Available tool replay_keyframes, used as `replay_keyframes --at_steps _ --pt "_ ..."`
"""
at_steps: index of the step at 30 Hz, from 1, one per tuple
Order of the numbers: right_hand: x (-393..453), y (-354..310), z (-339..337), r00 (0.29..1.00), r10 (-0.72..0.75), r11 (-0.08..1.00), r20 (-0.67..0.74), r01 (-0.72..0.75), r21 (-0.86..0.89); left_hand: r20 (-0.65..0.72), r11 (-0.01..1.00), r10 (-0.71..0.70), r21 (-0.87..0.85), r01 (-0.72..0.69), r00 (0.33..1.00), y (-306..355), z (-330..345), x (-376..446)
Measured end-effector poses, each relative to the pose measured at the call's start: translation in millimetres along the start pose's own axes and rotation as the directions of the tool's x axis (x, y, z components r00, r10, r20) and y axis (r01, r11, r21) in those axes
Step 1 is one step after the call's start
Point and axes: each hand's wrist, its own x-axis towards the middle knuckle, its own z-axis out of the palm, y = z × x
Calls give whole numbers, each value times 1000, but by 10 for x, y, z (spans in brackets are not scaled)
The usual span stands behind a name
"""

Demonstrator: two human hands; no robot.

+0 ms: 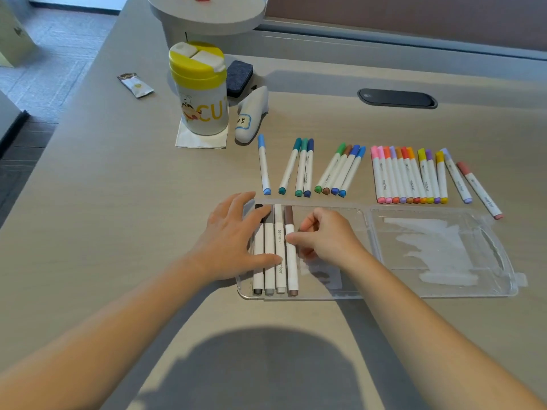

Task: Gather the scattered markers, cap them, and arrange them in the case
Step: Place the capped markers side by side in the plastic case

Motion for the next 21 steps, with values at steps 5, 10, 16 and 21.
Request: replay_keyframes --at_steps 5,10,16,21 --pt "197 64 -237 948 -55 993 -313 84 79 -37 994 34 108 -29 999 134 52 95" --pt "495 87 -426 859 -72 997 -508 80 -7 36 982 28 188 -35 999 151 92 153" --pt "800 85 -386 848 -87 977 -523 -31 -212 22 982 16 189 -20 1000 141 133 179" --pt "866 18 -406 851 -7 938 -526 -177 -299 -23 983 32 184 -28 999 108 184 183"
